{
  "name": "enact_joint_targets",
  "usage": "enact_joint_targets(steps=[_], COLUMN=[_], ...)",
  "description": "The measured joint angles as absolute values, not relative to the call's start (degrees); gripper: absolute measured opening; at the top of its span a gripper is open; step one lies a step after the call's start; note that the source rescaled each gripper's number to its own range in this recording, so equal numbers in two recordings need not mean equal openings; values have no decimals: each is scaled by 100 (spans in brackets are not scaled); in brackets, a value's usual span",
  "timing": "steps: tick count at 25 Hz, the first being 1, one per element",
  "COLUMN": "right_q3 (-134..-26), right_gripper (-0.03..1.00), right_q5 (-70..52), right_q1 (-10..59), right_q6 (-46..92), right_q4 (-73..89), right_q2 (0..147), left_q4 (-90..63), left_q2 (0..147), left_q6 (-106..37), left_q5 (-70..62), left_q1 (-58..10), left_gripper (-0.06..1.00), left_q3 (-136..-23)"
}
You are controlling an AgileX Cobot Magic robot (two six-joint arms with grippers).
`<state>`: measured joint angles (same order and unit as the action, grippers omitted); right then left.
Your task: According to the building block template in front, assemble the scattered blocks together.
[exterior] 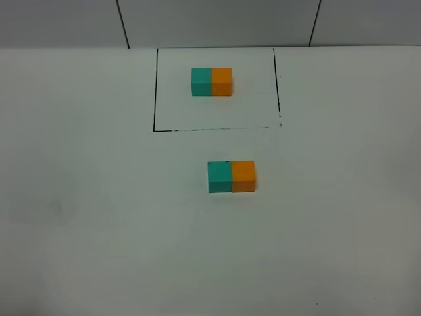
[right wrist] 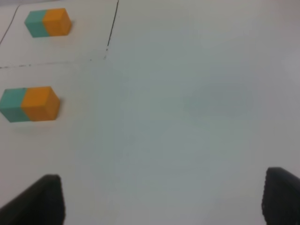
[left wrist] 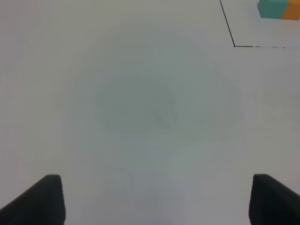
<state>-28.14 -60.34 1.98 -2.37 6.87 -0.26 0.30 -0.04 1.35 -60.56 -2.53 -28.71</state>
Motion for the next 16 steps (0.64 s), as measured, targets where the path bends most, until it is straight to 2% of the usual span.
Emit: enact_joint_targets(steps=[16], right_q3=[-2814], right_gripper=[99], right_q5=[-6034], right_q1=[198], right_q6=[-237], right_q4=[687], right_q2=[-26], left_q4=[30], left_q2=[-4], left_q6=[135], left_q5=[-6056], left_q1=[-253], left_gripper=[74], left_q3=[-2871])
